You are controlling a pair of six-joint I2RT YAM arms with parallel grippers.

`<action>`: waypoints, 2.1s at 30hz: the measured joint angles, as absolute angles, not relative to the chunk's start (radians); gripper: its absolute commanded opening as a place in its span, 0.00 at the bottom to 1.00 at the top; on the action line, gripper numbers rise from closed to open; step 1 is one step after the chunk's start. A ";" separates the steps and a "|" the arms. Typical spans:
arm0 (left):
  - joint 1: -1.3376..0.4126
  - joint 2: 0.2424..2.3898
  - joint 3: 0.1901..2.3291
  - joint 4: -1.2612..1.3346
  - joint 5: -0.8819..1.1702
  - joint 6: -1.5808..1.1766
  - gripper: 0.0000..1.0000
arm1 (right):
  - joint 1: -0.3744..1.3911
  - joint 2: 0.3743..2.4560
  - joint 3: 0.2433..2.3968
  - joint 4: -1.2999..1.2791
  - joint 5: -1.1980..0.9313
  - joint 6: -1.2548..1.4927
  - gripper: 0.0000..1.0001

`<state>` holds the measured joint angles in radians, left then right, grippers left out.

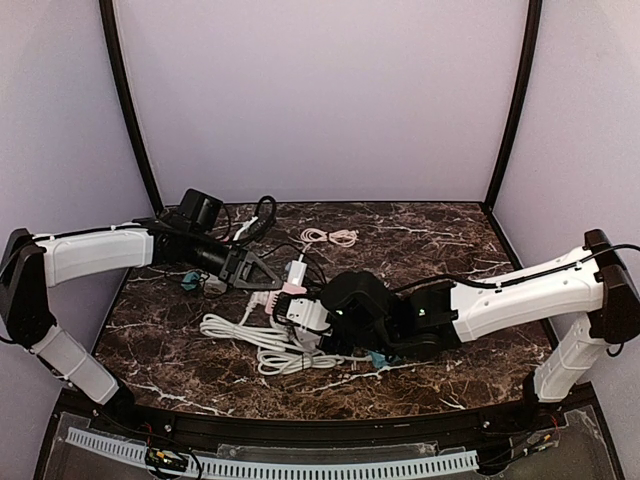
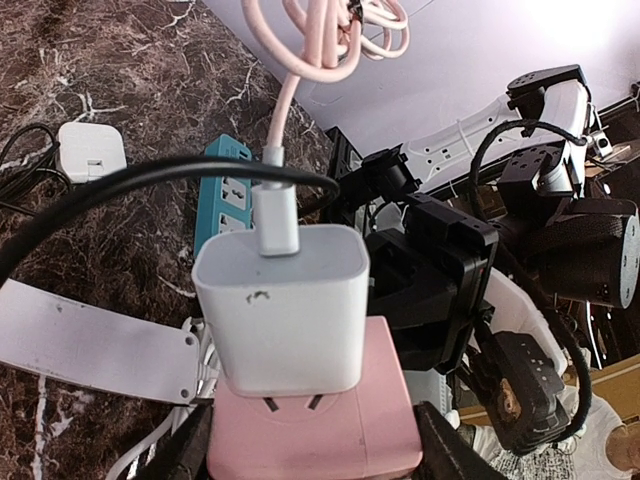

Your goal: Pull the plug off the socket

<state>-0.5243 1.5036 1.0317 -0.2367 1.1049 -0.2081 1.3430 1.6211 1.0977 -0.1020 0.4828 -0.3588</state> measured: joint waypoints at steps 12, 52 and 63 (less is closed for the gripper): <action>-0.524 1.507 1.032 -0.258 1.140 -0.209 0.12 | 1.373 1.621 1.132 -0.165 0.488 -0.364 0.00; -0.502 1.507 1.047 -0.233 1.125 -0.216 0.11 | 1.328 1.636 1.197 -0.240 0.522 -0.211 0.00; -0.494 1.507 1.047 -0.236 1.143 -0.218 0.08 | 1.349 1.636 1.193 -0.223 0.521 -0.277 0.00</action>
<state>-0.4942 1.5074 1.0470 -0.2359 1.1431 -0.2176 1.3487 1.6363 1.1934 -0.2234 0.5205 -0.2768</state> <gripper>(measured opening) 0.574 0.146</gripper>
